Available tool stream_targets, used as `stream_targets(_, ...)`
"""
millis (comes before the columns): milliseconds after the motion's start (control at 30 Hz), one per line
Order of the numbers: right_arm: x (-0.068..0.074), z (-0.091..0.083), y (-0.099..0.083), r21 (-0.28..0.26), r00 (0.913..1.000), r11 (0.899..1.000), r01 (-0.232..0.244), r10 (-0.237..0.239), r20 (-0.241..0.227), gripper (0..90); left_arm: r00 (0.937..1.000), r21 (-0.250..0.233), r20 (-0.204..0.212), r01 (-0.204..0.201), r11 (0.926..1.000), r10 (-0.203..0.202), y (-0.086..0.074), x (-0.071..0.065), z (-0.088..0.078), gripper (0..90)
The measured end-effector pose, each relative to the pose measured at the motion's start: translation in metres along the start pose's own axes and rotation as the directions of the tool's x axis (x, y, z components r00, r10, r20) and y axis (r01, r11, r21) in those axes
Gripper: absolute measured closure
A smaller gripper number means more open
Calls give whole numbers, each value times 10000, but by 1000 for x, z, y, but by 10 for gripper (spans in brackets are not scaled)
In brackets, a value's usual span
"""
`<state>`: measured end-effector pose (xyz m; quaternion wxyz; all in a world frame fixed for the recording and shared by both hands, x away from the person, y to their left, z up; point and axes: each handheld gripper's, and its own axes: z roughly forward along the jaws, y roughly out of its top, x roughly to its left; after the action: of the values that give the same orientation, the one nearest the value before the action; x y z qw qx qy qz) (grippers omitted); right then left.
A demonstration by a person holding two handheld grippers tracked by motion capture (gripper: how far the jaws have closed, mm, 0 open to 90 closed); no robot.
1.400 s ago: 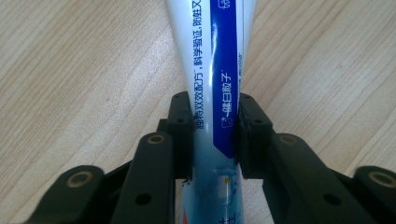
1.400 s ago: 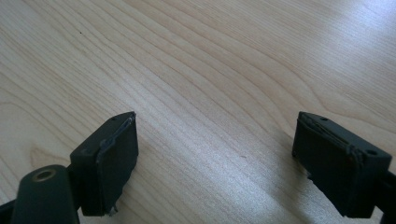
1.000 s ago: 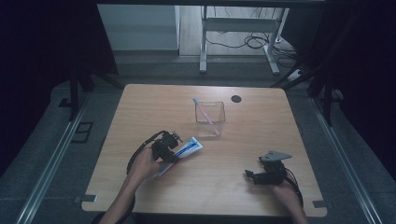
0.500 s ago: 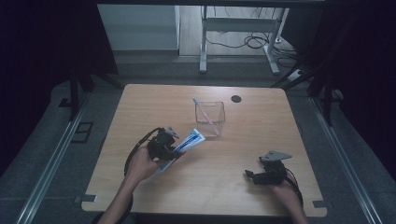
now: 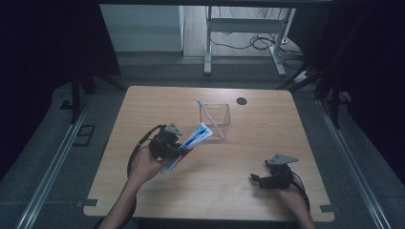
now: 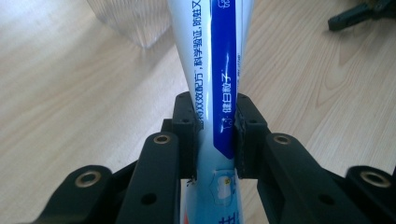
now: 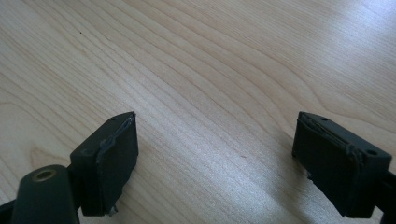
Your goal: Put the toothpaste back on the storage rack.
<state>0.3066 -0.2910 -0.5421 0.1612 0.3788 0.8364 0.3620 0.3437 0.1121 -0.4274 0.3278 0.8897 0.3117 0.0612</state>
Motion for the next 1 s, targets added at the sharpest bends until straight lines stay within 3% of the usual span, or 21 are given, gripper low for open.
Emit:
stream_targets(467,0,0,0,-3,10000,10000,3,-3,-1,143,9993,-769,-382,14,9970,-44,24,-1,-9,744)
stream_targets(1000,0,0,0,-9,10000,10000,7,-7,13,143,9971,-1674,-689,191,9857,-311,49,6,-11,743)
